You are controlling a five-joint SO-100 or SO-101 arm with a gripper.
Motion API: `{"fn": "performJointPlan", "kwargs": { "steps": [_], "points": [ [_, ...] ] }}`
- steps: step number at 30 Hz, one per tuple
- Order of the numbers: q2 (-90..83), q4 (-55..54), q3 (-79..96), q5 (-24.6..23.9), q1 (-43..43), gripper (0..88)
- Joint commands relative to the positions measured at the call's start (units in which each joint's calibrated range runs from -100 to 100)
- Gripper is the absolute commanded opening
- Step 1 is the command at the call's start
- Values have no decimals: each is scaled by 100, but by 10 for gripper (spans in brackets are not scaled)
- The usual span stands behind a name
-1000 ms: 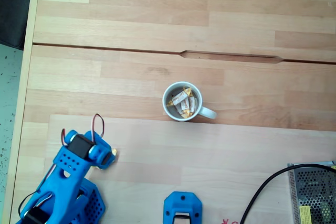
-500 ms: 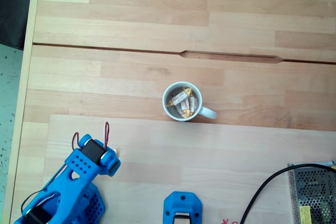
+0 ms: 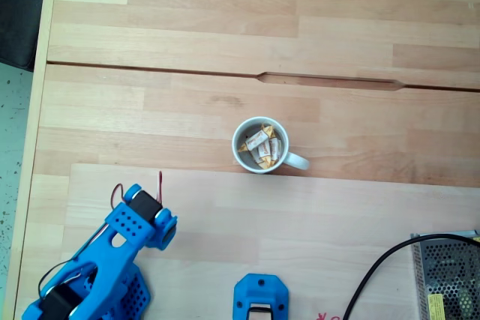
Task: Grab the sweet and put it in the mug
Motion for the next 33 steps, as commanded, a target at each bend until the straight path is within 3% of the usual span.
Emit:
{"fn": "performJointPlan", "kwargs": {
  "steps": [1, 7, 29, 33],
  "points": [
    [182, -478, -32, -171, 74, 267],
    [561, -1043, 173, -435, 24, 267],
    [681, -1220, 922, -435, 96, 267],
    [802, -1640, 1002, -488, 104, 267]
  ]
}}
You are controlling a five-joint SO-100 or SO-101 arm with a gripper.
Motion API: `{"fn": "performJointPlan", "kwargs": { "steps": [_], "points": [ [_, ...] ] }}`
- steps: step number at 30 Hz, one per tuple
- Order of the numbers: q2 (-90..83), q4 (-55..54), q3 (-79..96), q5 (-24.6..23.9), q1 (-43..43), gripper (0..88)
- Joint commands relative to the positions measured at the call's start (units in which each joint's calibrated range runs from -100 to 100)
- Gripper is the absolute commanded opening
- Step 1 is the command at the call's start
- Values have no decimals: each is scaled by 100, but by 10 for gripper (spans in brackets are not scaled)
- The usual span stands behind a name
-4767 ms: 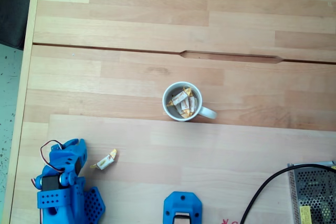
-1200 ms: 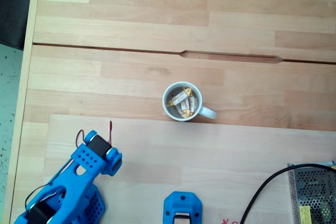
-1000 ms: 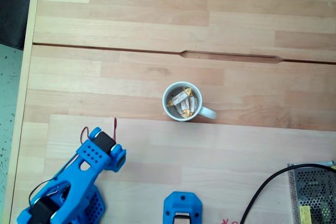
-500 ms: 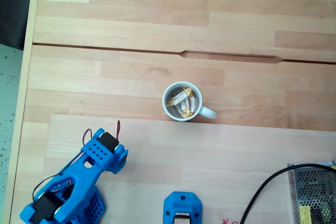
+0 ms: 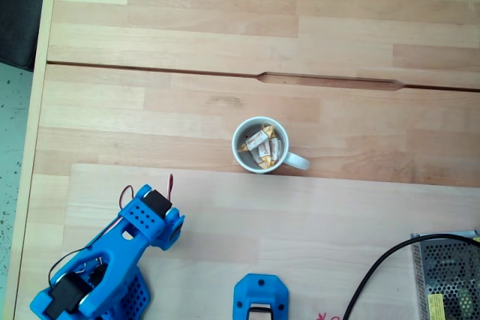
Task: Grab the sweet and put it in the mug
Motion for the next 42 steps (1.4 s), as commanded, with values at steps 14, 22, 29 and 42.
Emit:
{"fn": "performJointPlan", "kwargs": {
  "steps": [14, 22, 29, 42],
  "points": [
    [220, -426, 159, -68, -35, 249],
    [211, -426, 168, -68, -35, 24],
    [151, -426, 8, -68, -43, 45],
    [-1699, 260, -3364, -269, -50, 35]
  ]
}}
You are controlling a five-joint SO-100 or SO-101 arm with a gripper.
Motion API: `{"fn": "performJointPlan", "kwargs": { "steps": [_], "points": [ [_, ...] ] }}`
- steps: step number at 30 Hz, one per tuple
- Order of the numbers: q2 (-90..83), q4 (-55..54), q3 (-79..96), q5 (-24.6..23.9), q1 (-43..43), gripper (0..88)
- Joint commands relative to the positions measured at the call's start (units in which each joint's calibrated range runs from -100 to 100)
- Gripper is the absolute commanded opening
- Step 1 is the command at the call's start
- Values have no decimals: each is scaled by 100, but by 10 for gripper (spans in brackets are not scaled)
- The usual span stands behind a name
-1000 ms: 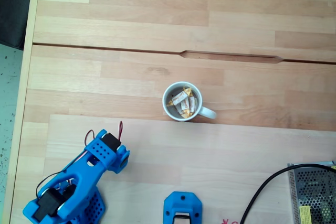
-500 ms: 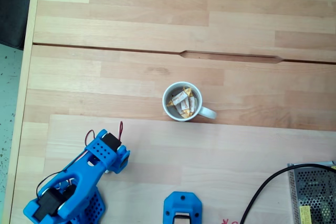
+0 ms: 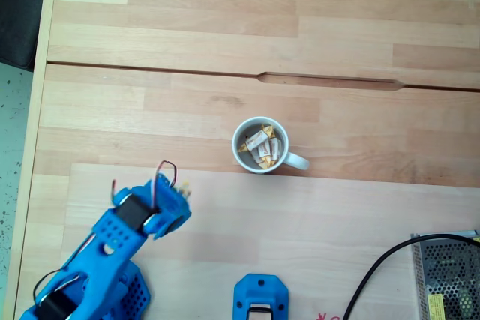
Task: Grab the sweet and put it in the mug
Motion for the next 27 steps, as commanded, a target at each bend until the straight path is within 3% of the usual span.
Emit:
{"fn": "performJointPlan", "kwargs": {
  "steps": [1, 17, 27],
  "points": [
    [-328, -73, -1158, -15, -28, 35],
    [1135, -3347, -1221, -24, 807, 34],
    [1677, -3847, -1131, -29, 996, 45]
  ]
}}
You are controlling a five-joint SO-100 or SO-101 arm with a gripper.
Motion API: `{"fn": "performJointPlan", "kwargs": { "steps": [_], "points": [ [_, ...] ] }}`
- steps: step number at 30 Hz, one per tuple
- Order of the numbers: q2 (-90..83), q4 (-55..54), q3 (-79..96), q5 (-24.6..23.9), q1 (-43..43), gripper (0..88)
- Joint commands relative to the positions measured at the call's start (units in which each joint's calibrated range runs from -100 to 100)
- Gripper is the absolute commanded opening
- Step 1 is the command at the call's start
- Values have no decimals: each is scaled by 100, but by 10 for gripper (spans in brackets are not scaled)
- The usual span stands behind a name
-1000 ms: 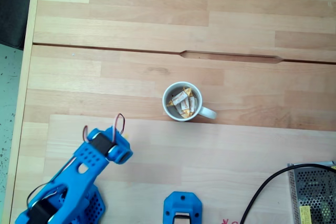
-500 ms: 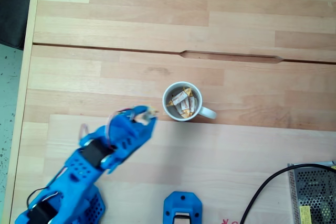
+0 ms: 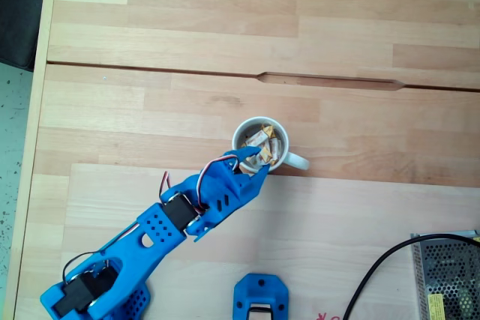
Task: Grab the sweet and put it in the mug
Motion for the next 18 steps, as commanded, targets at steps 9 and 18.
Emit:
{"fn": "performJointPlan", "kwargs": {
  "steps": [9, 18],
  "points": [
    [-160, -129, 123, -190, 36, 182],
    [-694, -121, 658, -249, -233, 128]
  ]
}}
